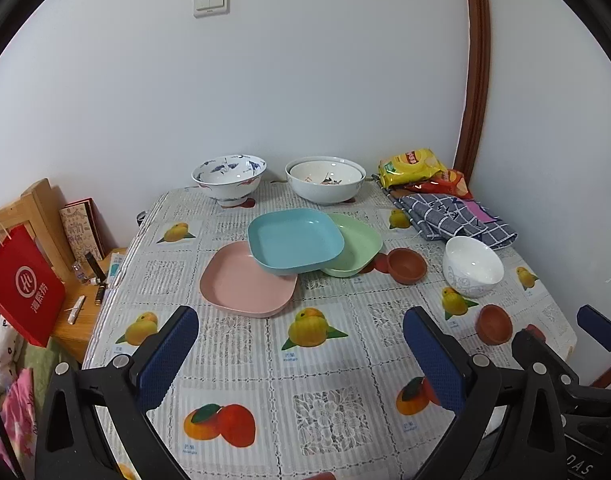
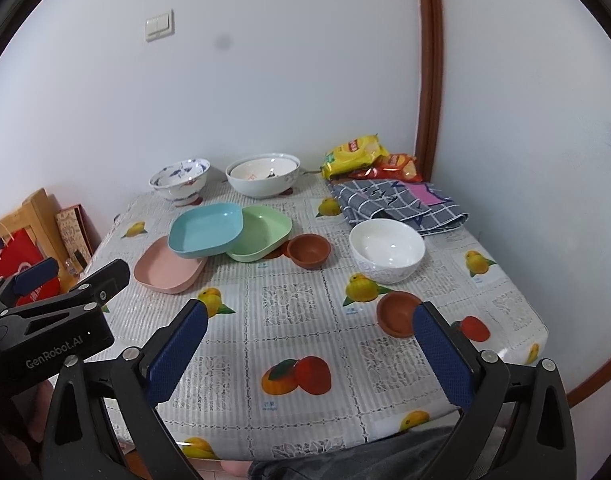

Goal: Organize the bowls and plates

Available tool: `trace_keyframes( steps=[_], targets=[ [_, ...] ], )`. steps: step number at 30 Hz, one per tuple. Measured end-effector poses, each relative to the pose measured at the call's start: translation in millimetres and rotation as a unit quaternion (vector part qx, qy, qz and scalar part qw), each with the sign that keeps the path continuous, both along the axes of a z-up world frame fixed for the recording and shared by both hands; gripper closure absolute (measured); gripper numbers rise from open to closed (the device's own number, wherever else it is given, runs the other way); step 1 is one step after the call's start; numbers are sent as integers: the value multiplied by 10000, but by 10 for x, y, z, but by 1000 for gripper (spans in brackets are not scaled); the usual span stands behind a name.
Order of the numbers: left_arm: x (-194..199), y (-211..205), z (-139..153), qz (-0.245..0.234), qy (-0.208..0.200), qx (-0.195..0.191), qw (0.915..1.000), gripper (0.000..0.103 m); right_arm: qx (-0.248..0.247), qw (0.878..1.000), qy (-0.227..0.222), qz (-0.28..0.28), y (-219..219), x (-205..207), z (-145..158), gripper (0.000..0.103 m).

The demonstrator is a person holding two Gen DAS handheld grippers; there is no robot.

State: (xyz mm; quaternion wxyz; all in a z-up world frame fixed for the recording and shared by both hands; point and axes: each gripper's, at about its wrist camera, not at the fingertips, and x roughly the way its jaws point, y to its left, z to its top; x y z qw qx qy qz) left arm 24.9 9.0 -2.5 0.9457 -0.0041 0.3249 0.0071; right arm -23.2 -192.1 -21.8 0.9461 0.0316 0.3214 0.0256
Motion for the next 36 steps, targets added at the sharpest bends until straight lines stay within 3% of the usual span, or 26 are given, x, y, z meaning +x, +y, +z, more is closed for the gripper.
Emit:
trace_keyframes(
  steps=[6, 16, 23, 30, 36],
  targets=[
    [302, 63, -105, 41, 158, -86, 9998, 1, -164, 9997, 140, 114, 50, 409, -50, 14],
    [817, 16, -198, 337, 471, -119, 9983, 2, 277, 9963, 0, 814, 87, 1282, 395, 14],
    [995, -5, -172, 829, 523, -299, 9947, 2, 326, 9894, 119, 1412, 113, 1767, 512, 14],
    [1020, 77, -107, 1229, 589, -369, 9900, 2, 828, 9761, 308, 1987, 39, 1966, 168, 14],
    [986, 204, -179, 1246, 650, -362, 9894, 4, 820, 9778, 539, 1852, 113, 1976, -122, 16]
  ],
)
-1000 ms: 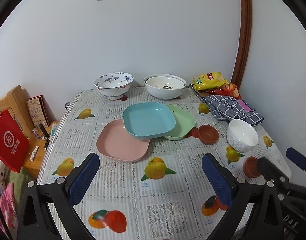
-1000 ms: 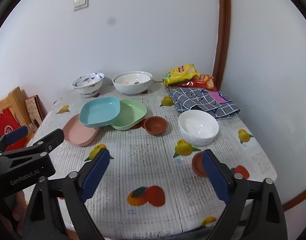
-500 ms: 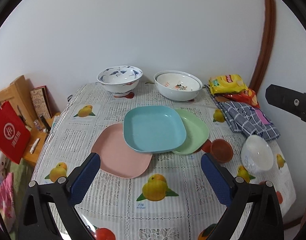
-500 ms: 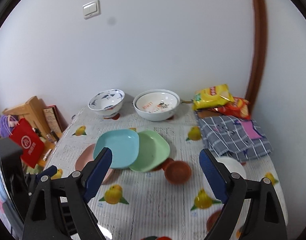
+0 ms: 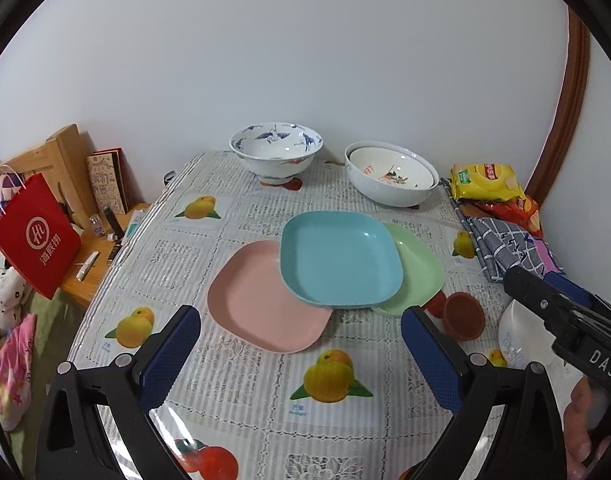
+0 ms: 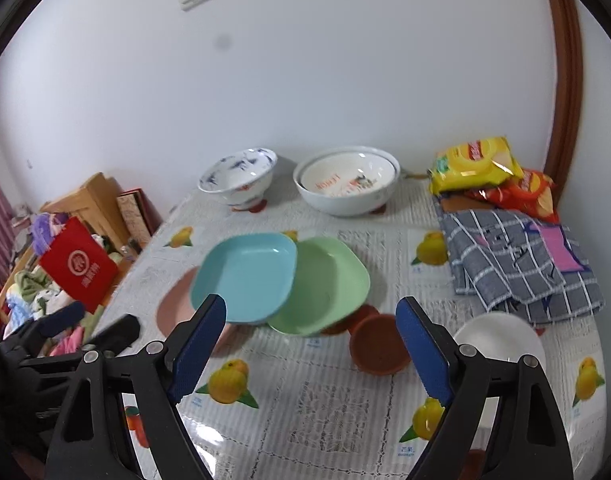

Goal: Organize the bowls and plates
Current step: 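Move both grippers toward the rim of the light-blue plate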

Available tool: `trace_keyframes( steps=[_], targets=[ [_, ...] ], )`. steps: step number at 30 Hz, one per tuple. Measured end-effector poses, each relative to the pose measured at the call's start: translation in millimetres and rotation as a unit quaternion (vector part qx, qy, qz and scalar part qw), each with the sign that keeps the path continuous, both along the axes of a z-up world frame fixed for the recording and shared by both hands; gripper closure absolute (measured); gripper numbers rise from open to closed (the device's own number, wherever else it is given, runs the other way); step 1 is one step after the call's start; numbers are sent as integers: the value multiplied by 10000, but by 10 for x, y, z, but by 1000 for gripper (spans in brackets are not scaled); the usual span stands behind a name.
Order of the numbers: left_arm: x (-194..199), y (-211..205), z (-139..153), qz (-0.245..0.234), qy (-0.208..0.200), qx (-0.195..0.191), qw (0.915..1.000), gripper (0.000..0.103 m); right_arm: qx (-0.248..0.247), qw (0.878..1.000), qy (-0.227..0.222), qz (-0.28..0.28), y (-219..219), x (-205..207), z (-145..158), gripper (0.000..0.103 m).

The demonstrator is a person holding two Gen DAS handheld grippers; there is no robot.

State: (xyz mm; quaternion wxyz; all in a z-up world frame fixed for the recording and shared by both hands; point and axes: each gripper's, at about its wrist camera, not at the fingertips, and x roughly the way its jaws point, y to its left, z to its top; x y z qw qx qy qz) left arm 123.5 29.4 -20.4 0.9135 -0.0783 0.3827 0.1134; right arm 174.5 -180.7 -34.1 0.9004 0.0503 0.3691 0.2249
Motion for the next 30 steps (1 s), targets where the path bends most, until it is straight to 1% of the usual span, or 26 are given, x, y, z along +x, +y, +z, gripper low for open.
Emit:
trace_keyframes(
  steps=[1, 2, 7, 11, 13, 16, 21, 26, 27, 30],
  targets=[
    [7, 37, -16, -51, 19, -26, 10000, 8, 31, 10000, 39, 6, 15, -6, -11, 16],
    [16, 71, -27, -89, 43, -45, 9999, 9, 37, 10000, 37, -13, 13, -11, -18, 16],
    [60, 304, -55, -202, 32, -84, 9998, 9, -130, 9995, -196, -204, 131, -58, 43, 16],
    [175, 460, -97, -315, 75, -117, 9994, 9, -30, 9996, -158, -243, 201, 12, 42, 17],
    [264, 501, -127, -405, 113, -90, 9991, 13, 9, 9993, -157, -350, 235, 60, 33, 18],
    [398, 530, -178, -537, 149, -38, 9984, 14, 66, 9990, -130, -416, 267, 130, -10, 19],
    [635, 543, -284, -594, 179, 36, 9981, 14, -155, 9986, 63, -511, 345, 285, -174, 23],
    [875, 503, -371, -696, 274, 225, 9969, 14, -17, 9977, 405, -544, 435, 460, -404, 28],
    [932, 493, -392, -711, 297, 290, 9966, 14, -49, 9975, 449, -548, 456, 482, -448, 29],
    [1063, 503, -432, -764, 316, 315, 9961, 14, -265, 9968, 560, -506, 549, 563, -596, 32]
  ],
)
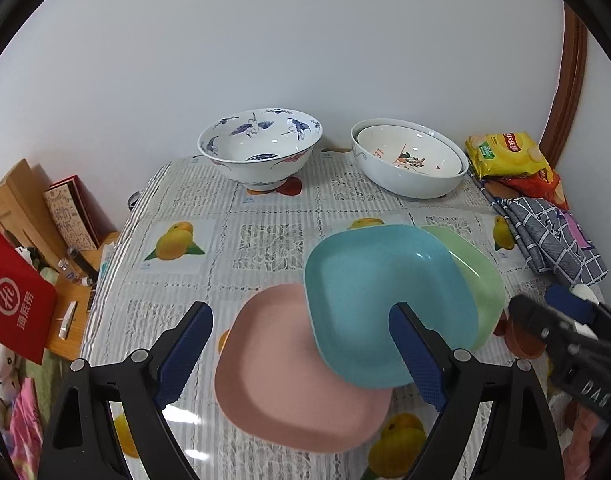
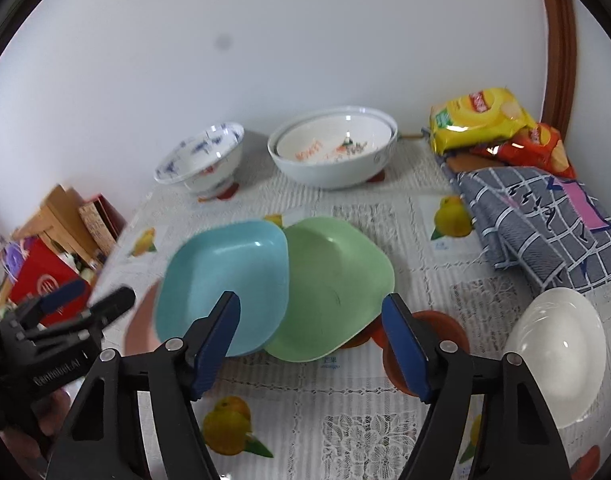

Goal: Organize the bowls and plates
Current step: 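Move both grippers toward the rim of the light-blue plate, then close both grippers on the light-blue plate rim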

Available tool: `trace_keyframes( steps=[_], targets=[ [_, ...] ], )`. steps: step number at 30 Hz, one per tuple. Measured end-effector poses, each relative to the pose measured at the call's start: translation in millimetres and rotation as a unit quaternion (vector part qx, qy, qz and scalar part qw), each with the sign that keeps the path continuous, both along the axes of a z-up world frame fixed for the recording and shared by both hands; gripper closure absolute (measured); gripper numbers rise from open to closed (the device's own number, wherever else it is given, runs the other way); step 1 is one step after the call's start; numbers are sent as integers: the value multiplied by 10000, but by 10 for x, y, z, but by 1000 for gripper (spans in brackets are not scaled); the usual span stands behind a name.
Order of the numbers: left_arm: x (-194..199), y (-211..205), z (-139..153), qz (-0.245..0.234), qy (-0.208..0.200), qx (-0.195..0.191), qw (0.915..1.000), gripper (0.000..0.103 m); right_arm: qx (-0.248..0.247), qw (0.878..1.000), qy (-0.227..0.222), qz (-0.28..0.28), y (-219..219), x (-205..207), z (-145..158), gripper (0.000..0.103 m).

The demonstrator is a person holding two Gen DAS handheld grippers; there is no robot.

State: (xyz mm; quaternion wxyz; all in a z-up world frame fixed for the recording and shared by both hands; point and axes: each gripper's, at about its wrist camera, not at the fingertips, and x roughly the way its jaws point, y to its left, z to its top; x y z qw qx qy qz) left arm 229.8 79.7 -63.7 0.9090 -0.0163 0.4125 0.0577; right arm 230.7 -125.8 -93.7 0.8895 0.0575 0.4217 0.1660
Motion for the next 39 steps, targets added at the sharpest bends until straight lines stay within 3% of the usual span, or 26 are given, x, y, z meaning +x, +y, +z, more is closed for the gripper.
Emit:
trace_keyframes(
  steps=[11, 13, 19, 21, 24, 29, 31, 34, 37, 39],
  targets=[
    [456, 35, -231, -94, 213, -119, 9997, 18, -64, 9995, 318, -22, 85, 203, -278, 38],
    [541, 16, -288, -143, 307, -77, 9994, 32, -98, 9994, 332, -13, 101, 229, -252, 38],
    [696, 57, -395, -106, 403, -191, 9989, 37, -261, 9991, 322, 49, 191, 257, -264, 38],
    [727, 39, -433, -67, 451, -150, 9988, 44, -316, 9985, 438, 45, 230, 284, -309, 39],
    [767, -1, -489, -179, 519, -164, 9984, 47, -272, 9977, 619, 94, 268, 313, -362, 48],
    [816, -13, -579, -168, 624, -158, 9978, 54, -402, 9964, 739, 87, 295, 325, -434, 51],
    [821, -5, -614, -160, 669, -165, 9975, 63, -363, 9960, 806, 119, 301, 336, -463, 54],
    [812, 10, -612, -183, 652, -217, 9975, 70, -328, 9958, 840, 165, 327, 338, -488, 57],
    [799, 21, -605, -190, 651, -227, 9974, 80, -256, 9958, 844, 253, 363, 335, -494, 68],
    [783, 39, -594, -138, 647, -237, 9975, 84, -192, 9958, 839, 320, 393, 329, -491, 81]
  ],
)
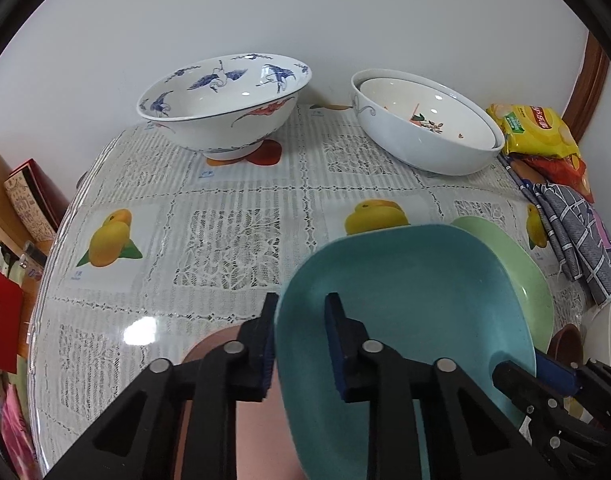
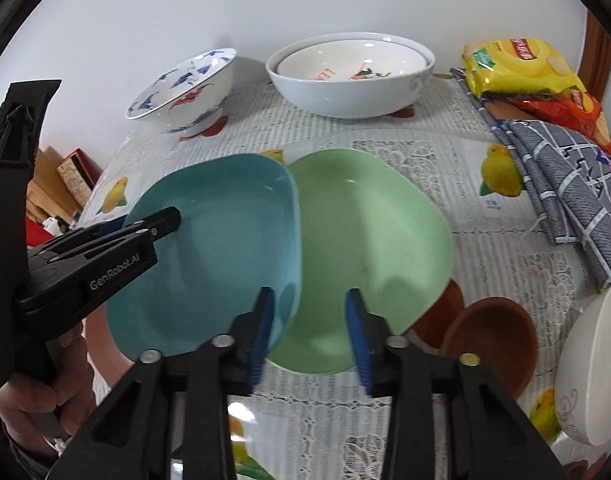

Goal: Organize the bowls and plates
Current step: 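Close both grippers on the light-blue plate rim, then lift the light-blue plate with both grippers and carry it over the pink plate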

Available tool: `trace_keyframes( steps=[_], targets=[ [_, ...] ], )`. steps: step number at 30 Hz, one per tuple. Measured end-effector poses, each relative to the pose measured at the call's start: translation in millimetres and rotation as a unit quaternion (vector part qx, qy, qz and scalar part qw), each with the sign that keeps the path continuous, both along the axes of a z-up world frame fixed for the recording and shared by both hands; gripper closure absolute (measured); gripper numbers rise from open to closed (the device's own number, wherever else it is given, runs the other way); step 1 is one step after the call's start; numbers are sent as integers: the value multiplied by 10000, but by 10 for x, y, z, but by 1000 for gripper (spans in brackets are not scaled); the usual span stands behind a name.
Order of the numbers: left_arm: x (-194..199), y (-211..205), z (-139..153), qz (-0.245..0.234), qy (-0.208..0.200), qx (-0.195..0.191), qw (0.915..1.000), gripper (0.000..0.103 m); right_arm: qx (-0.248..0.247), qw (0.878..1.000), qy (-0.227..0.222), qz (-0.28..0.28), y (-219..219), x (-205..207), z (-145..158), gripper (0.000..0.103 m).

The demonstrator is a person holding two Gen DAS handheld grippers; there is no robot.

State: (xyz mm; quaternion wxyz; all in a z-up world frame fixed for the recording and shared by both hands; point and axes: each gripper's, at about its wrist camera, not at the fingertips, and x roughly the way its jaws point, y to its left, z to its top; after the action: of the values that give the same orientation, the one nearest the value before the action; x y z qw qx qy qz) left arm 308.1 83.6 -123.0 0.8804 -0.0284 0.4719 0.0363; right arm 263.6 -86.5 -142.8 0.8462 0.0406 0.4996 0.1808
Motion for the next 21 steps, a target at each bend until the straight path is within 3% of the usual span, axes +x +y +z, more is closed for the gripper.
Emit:
trace_keyframes(
  steps=[2, 7, 21],
  targets=[
    [-31, 23, 14, 25, 8, -81, 10000, 87, 36, 10000, -2, 45, 23, 3, 2, 91],
    [-166, 48, 67, 35, 13, -122, 9999, 91, -32, 9999, -105, -26, 9, -31, 38, 93],
    [-613, 187, 416, 235, -178, 67, 9995, 92, 547, 9979, -288, 173, -9, -213, 333, 96]
  ],
)
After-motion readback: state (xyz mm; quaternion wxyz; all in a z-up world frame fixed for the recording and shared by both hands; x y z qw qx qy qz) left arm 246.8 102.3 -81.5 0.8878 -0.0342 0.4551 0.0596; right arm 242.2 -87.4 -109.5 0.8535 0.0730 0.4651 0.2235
